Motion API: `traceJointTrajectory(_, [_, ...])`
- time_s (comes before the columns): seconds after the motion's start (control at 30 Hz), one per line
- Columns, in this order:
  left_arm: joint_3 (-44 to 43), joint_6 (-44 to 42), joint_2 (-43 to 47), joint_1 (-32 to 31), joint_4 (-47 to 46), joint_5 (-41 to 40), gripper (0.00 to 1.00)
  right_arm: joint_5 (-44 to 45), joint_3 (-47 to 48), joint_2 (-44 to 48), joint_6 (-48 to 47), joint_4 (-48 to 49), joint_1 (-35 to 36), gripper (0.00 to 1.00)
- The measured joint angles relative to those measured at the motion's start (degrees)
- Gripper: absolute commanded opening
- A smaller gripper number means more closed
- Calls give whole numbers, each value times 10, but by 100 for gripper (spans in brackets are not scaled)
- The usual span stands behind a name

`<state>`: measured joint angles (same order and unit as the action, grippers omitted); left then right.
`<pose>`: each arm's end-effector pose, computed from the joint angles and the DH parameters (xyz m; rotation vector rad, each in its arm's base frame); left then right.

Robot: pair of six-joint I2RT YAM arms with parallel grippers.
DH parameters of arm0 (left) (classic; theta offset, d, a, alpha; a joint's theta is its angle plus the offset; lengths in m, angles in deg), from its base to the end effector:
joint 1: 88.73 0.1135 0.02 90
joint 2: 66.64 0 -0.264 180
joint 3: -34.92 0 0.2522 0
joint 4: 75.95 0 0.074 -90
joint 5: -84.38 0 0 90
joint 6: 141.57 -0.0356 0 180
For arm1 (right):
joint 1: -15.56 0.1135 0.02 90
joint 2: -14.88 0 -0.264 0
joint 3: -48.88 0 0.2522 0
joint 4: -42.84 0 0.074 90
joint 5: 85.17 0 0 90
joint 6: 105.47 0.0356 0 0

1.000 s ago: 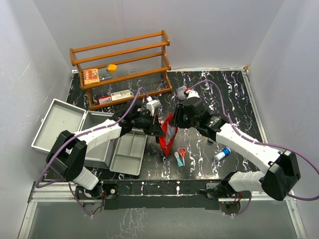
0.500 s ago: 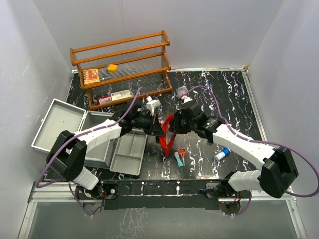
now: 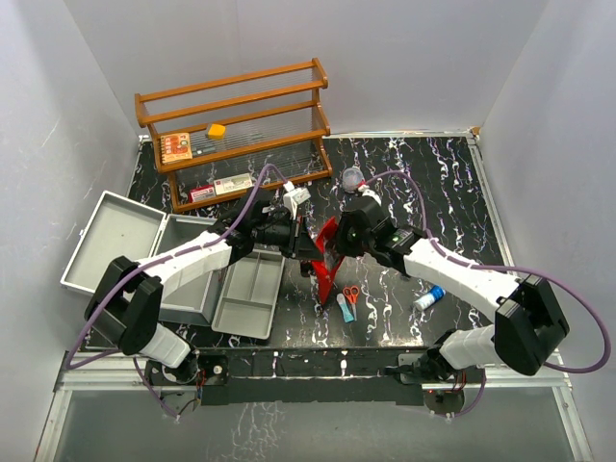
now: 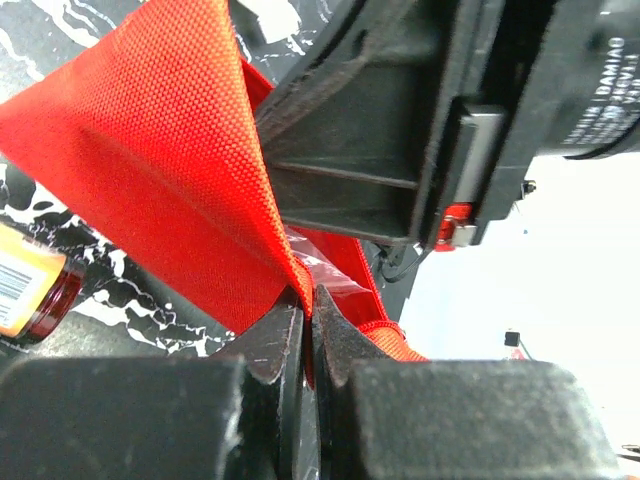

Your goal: Organize the medicine kit

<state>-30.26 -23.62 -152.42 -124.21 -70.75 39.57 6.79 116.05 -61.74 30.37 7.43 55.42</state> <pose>0.2507 -0.2097 0.2449 0.6959 2.0924 -1.4589 0.2198 0.1820 0.2516 0.1458 2.4563 0.6647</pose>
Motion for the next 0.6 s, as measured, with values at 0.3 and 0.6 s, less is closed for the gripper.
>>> traceJointTrajectory(0.3, [0,8,3,0,-17,12,0,4,-19,1,56,51,0,17])
traceJointTrajectory(0.6, [0,2,4,0,-6,-12,0,-7,-25,86,7,23,0,30])
